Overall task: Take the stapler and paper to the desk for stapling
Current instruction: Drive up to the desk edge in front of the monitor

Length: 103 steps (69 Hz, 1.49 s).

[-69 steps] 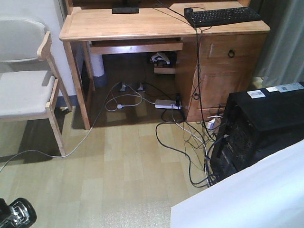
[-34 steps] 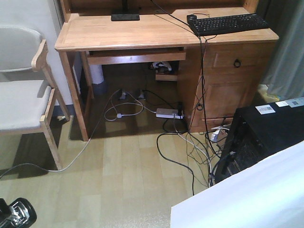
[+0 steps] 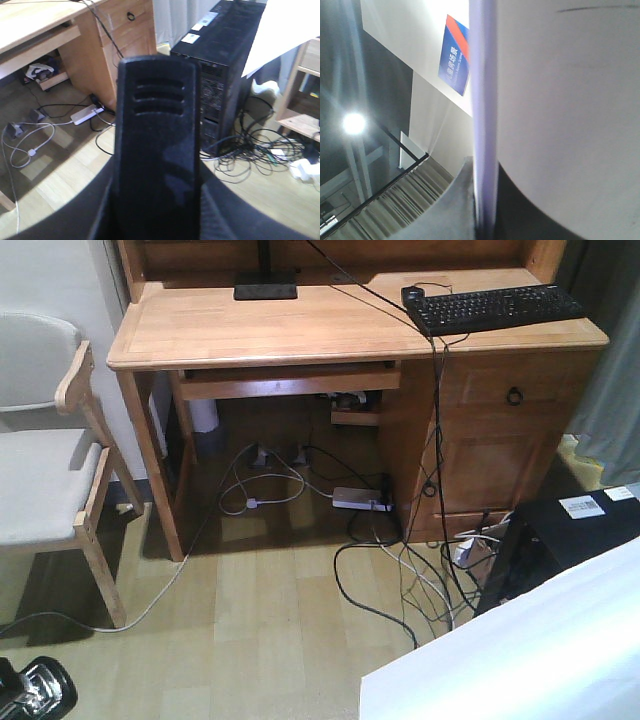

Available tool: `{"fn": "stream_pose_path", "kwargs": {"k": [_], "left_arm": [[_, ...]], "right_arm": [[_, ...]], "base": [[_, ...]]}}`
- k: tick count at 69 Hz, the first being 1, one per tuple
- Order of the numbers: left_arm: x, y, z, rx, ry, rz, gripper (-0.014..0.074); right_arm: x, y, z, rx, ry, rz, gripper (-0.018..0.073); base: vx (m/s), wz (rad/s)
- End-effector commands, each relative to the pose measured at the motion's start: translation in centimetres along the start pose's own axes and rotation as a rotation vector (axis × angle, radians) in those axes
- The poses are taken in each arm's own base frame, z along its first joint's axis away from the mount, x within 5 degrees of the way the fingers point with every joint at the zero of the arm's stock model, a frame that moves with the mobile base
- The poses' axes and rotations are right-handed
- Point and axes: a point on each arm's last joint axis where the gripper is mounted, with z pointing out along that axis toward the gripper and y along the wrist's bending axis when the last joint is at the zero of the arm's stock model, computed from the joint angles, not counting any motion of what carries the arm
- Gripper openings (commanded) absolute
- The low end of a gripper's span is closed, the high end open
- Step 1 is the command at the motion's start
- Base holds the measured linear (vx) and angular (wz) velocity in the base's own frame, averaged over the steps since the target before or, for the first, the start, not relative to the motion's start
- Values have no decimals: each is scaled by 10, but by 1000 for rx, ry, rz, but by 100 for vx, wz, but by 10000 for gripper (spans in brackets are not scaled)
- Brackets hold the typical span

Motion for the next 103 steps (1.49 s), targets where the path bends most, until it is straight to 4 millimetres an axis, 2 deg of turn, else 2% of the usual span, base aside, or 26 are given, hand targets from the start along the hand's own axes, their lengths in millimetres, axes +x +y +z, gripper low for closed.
{"fn": "stream_pose_path", "kwargs": {"k": [1, 103], "left_arm": [[-18, 2, -5, -20, -125, -14, -6], [-18, 2, -5, -20, -125, -14, -6]], "right_arm": [[-7, 14, 1, -88, -40, -15, -3], [-7, 14, 1, -88, -40, -15, -3]], "base": [[20, 3], [18, 3]]}}
